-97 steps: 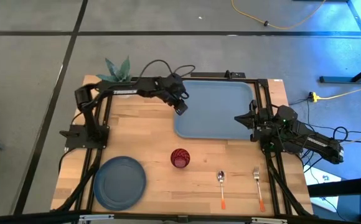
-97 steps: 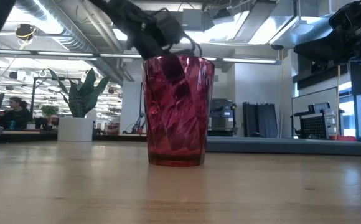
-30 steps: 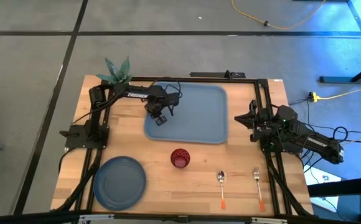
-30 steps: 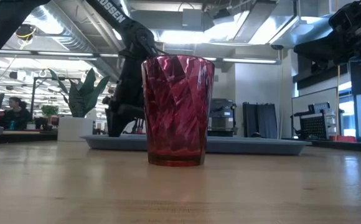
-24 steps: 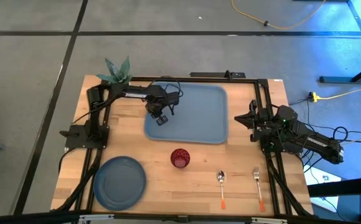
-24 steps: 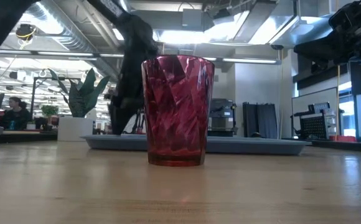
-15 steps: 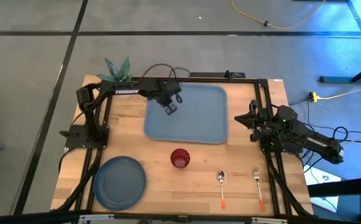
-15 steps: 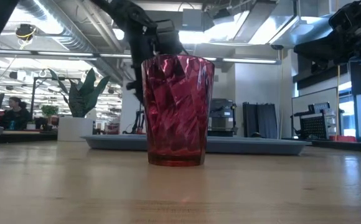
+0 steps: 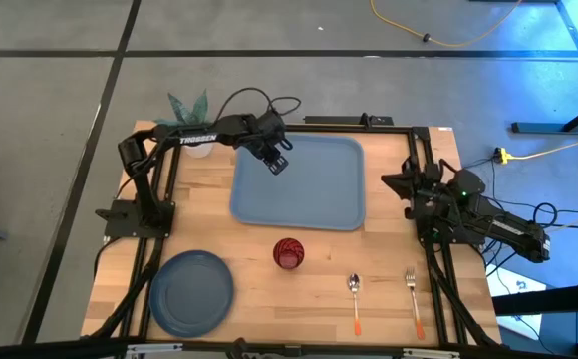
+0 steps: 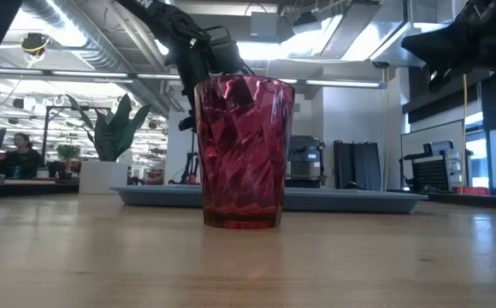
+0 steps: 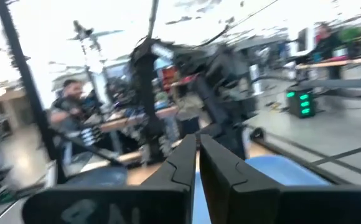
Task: Pick and place plate/cup/fork/spoon on tray
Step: Move the blue tray to the center of the table
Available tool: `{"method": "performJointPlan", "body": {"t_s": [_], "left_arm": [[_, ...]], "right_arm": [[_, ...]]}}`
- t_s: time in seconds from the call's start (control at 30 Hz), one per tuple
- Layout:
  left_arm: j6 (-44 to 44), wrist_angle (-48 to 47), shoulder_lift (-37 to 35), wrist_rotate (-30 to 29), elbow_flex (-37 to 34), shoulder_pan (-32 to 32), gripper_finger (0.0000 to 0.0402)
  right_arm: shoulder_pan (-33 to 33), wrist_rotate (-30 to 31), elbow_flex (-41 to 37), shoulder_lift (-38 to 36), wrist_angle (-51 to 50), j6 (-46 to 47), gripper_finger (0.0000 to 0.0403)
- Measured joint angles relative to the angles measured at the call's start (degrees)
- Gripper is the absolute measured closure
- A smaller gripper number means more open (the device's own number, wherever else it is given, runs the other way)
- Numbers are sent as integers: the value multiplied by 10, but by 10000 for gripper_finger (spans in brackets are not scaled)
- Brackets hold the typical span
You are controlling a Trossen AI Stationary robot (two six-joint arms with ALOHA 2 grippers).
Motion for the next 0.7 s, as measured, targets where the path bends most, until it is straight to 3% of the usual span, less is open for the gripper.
{"method": "performJointPlan", "body": {"t_s": [0.23,0.57,0.7], "left_arm": [[7,-31,-65,16,0,12,333],[22,-144,-73,-27,0,25,335],[35,-143,-72,-26,0,31,363]], "right_arm": [[0,112,70,59,-119,-1,383],[-7,152,274,358,-253,81,398],[-25,165,335,474,-294,142,398]]}}
